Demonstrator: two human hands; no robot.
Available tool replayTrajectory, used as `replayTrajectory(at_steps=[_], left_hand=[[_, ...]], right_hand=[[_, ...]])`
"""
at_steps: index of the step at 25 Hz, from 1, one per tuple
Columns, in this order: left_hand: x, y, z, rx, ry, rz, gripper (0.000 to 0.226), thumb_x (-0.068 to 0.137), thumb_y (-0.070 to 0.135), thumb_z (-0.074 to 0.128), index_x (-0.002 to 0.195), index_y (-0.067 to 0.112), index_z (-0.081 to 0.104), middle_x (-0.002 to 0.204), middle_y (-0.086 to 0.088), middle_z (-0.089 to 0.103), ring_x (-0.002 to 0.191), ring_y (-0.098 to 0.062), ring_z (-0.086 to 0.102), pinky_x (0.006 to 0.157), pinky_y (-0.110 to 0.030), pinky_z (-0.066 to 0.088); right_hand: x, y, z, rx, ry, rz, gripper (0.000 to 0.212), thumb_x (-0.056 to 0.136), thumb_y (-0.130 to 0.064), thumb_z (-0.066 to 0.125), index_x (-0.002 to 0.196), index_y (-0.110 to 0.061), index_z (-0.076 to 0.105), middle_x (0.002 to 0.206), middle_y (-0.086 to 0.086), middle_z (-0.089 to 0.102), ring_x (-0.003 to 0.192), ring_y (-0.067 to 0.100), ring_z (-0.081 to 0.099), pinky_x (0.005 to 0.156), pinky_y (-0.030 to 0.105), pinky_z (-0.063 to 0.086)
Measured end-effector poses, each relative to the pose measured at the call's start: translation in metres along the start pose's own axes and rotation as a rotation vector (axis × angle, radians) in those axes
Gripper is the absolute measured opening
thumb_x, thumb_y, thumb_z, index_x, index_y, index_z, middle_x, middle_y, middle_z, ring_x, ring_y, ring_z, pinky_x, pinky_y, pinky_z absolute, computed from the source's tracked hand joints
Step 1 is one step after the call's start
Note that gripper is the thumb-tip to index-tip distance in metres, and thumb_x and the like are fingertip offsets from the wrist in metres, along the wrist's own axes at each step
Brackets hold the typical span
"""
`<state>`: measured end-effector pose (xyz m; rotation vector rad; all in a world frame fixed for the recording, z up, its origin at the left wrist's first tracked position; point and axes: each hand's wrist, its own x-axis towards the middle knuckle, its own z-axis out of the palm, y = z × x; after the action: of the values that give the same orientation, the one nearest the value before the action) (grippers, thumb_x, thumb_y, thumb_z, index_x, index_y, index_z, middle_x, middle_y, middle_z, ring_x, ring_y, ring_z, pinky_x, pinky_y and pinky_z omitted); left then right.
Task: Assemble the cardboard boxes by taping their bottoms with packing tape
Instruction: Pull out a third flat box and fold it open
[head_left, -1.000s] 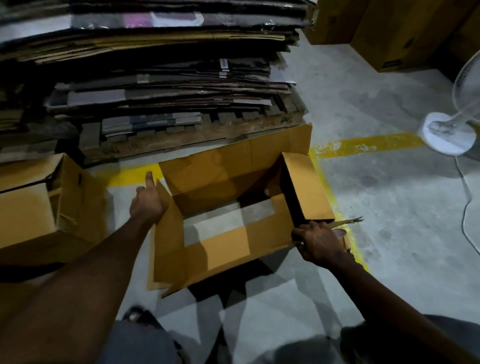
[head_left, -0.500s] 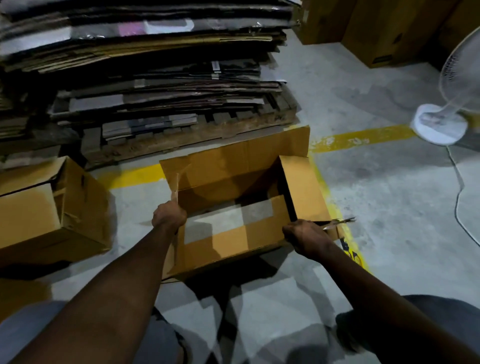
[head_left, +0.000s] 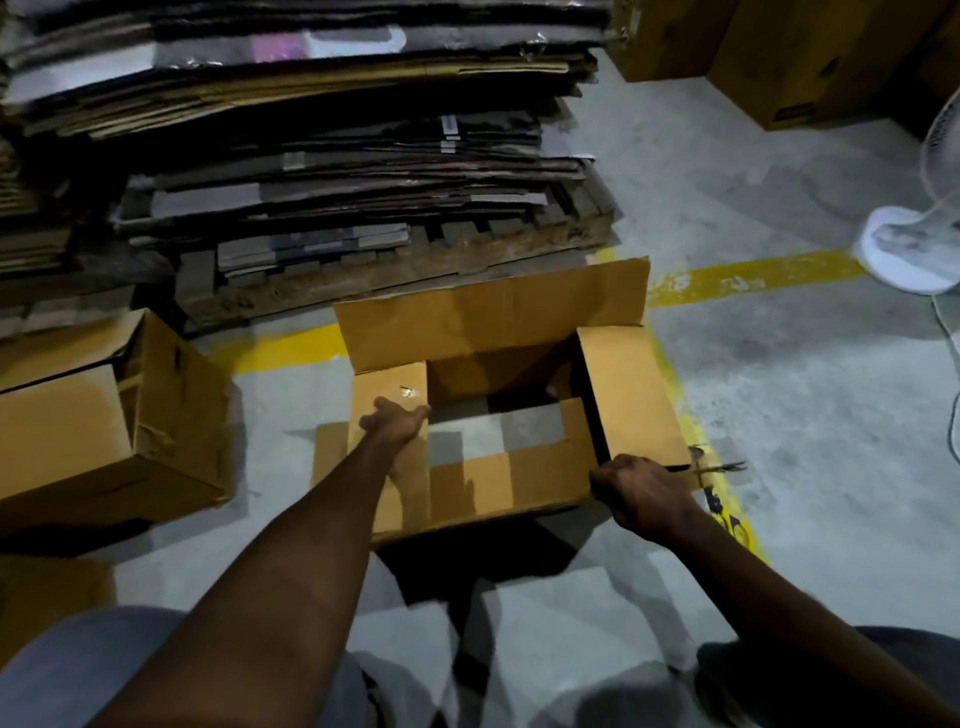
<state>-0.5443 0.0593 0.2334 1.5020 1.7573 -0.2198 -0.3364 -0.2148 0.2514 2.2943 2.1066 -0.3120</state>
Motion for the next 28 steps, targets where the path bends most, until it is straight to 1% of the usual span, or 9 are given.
replayTrajectory(at_steps=[5, 8, 11, 13, 16, 19, 22, 25, 28], left_hand=[[0.003, -0.046, -0.003, 0.426, -0.304, 0.401, 0.052, 0.090, 0.039, 0.062, 0.135, 0.018, 0.050, 0.134, -0.013, 0.053, 0.111, -0.029, 0.056, 0.087, -0.034, 0.049], [0.005, -0.081, -0.006, 0.856, -0.244, 0.454, 0.084, 0.077, 0.044, 0.072, 0.148, 0.029, 0.030, 0.147, -0.014, 0.023, 0.125, -0.036, 0.042, 0.102, -0.042, 0.042], [0.008, -0.104, -0.003, 0.820, -0.138, 0.374, 0.115, 0.072, 0.044, 0.078, 0.153, 0.034, -0.002, 0.155, -0.022, -0.015, 0.130, -0.043, 0.041, 0.106, -0.042, 0.041], [0.007, -0.107, 0.001, 0.772, -0.126, 0.349, 0.119, 0.070, 0.047, 0.080, 0.153, 0.034, -0.006, 0.155, -0.022, -0.021, 0.134, -0.042, 0.038, 0.106, -0.041, 0.040], [0.008, -0.098, 0.003, 0.699, -0.132, 0.314, 0.101, 0.076, 0.056, 0.070, 0.153, 0.028, 0.012, 0.157, -0.023, -0.003, 0.135, -0.040, 0.035, 0.107, -0.042, 0.039], [-0.003, -0.073, -0.021, 0.540, -0.121, 0.415, 0.056, 0.091, 0.057, 0.051, 0.134, 0.021, 0.051, 0.128, -0.013, 0.058, 0.107, -0.025, 0.059, 0.086, -0.033, 0.049], [-0.020, -0.056, -0.044, 0.448, 0.126, 0.572, 0.038, 0.096, 0.049, 0.044, 0.119, 0.024, 0.061, 0.113, -0.007, 0.068, 0.097, -0.024, 0.062, 0.078, -0.033, 0.049], [-0.036, -0.072, -0.028, 0.697, 0.351, 0.805, 0.052, 0.092, 0.043, 0.048, 0.140, 0.025, 0.044, 0.143, -0.012, 0.046, 0.121, -0.034, 0.051, 0.096, -0.048, 0.043], [-0.036, -0.087, 0.003, 1.045, 0.126, 0.887, 0.072, 0.088, 0.045, 0.051, 0.151, 0.028, 0.019, 0.161, -0.012, 0.006, 0.144, -0.039, 0.017, 0.109, -0.062, 0.023]], right_hand=[[-0.001, 0.001, 0.003, -0.028, 0.122, 0.024, 0.015, 0.079, -0.025, 0.076, 0.082, -0.024, 0.061, 0.074, -0.002, 0.065, 0.068, 0.023, 0.060, 0.058, 0.030, 0.041], [-0.006, 0.001, 0.008, -0.028, 0.095, -0.011, 0.014, 0.081, -0.026, 0.071, 0.083, -0.021, 0.057, 0.077, 0.001, 0.062, 0.070, 0.024, 0.059, 0.058, 0.029, 0.039], [-0.010, 0.002, 0.012, -0.046, 0.103, -0.049, 0.015, 0.080, -0.022, 0.069, 0.082, -0.019, 0.055, 0.075, 0.003, 0.061, 0.068, 0.023, 0.058, 0.057, 0.028, 0.034], [-0.010, 0.002, 0.014, -0.093, 0.146, -0.068, 0.013, 0.081, -0.026, 0.064, 0.079, -0.020, 0.053, 0.069, 0.002, 0.060, 0.062, 0.023, 0.058, 0.053, 0.026, 0.033], [-0.001, 0.005, 0.016, -0.160, 0.173, -0.018, 0.015, 0.086, -0.035, 0.049, 0.085, -0.022, 0.055, 0.072, 0.002, 0.064, 0.065, 0.026, 0.059, 0.056, 0.030, 0.042], [0.015, 0.003, 0.017, -0.196, 0.208, 0.151, 0.023, 0.080, -0.031, 0.069, 0.096, -0.019, 0.057, 0.084, 0.007, 0.067, 0.076, 0.031, 0.059, 0.066, 0.040, 0.046], [0.037, -0.004, 0.016, -0.161, 0.162, 0.320, 0.040, 0.083, -0.033, 0.070, 0.116, -0.014, 0.058, 0.108, 0.014, 0.063, 0.098, 0.036, 0.055, 0.084, 0.047, 0.047], [0.059, -0.009, 0.027, -0.064, -0.057, 0.495, 0.071, 0.087, -0.037, 0.066, 0.148, -0.022, 0.033, 0.153, 0.021, 0.031, 0.138, 0.046, 0.029, 0.108, 0.058, 0.031], [0.077, -0.010, 0.045, 0.084, -0.276, 0.536, 0.085, 0.094, -0.044, 0.057, 0.156, -0.027, 0.002, 0.164, 0.013, -0.004, 0.148, 0.044, 0.004, 0.111, 0.060, 0.024]])
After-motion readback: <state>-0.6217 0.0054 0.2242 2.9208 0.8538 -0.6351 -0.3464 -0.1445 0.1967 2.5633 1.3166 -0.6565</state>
